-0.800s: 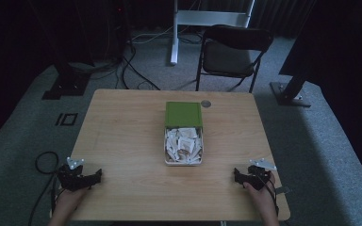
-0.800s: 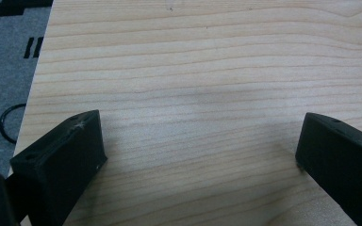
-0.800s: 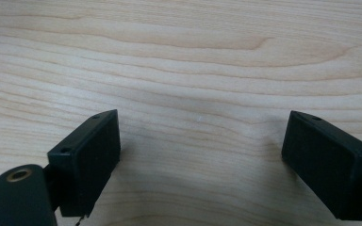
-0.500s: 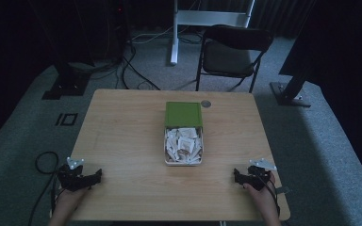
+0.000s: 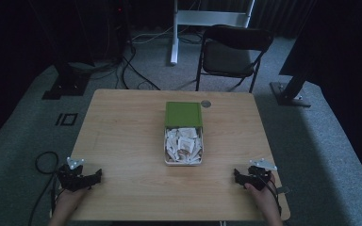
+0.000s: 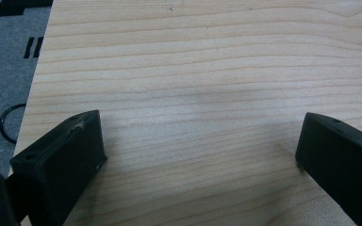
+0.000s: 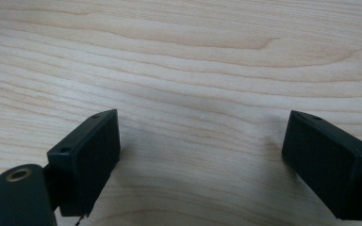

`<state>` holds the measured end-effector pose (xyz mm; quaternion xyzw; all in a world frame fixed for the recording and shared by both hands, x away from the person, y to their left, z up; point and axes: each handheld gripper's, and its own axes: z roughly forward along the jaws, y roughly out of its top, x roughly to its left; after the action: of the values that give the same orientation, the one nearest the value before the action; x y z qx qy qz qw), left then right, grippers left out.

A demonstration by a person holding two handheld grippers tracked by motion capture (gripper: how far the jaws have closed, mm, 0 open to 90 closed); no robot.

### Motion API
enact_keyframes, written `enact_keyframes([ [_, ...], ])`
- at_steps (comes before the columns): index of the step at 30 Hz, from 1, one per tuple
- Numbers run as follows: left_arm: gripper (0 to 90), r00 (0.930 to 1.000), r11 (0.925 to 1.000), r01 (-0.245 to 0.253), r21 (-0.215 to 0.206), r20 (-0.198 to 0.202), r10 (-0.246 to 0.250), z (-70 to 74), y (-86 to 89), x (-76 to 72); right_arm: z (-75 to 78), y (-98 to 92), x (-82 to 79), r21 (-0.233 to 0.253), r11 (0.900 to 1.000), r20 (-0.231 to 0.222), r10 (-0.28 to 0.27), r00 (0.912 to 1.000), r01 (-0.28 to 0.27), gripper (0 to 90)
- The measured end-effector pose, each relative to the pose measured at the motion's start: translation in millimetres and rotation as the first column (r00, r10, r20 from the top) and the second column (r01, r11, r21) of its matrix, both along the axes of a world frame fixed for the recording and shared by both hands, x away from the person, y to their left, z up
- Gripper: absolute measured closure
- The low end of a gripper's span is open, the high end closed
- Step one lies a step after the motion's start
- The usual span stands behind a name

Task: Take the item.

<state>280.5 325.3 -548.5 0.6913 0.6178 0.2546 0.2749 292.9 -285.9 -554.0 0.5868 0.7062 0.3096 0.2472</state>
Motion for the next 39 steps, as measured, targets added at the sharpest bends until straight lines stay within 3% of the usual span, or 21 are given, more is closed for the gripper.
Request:
enact_keyframes([
  [9,2.6,1.0,1.0,0.0,0.0,0.0,0.0,0.0,0.0,0.0,2.7,-0.3,0.5,0.016,0.998,0.015,0.055,0.9984,-0.055,13.1],
  [14,2.6,1.0,1.0,-0.001,0.0,-0.001,0.001,0.1,-0.1,0.0,16.6,7.8,2.8,0.03,0.994,0.047,0.104,0.9935,-0.105,13.1],
  [23,2.6,1.0,1.0,0.0,0.0,-0.001,0.0,0.1,0.0,0.0,39.6,15.1,8.2,0.049,0.989,0.09,0.134,0.9869,-0.139,13.1],
  [28,2.6,1.0,1.0,-0.002,-0.001,0.001,0.002,0.0,-0.2,0.0,57.7,21.0,8.9,0.069,0.984,0.133,0.156,0.9789,-0.166,13.0],
  [39,2.6,1.0,1.0,-0.002,-0.001,0.001,0.002,0.0,-0.2,0.1,78.7,34.1,12.4,0.076,0.97,0.173,0.216,0.9609,-0.232,13.1],
])
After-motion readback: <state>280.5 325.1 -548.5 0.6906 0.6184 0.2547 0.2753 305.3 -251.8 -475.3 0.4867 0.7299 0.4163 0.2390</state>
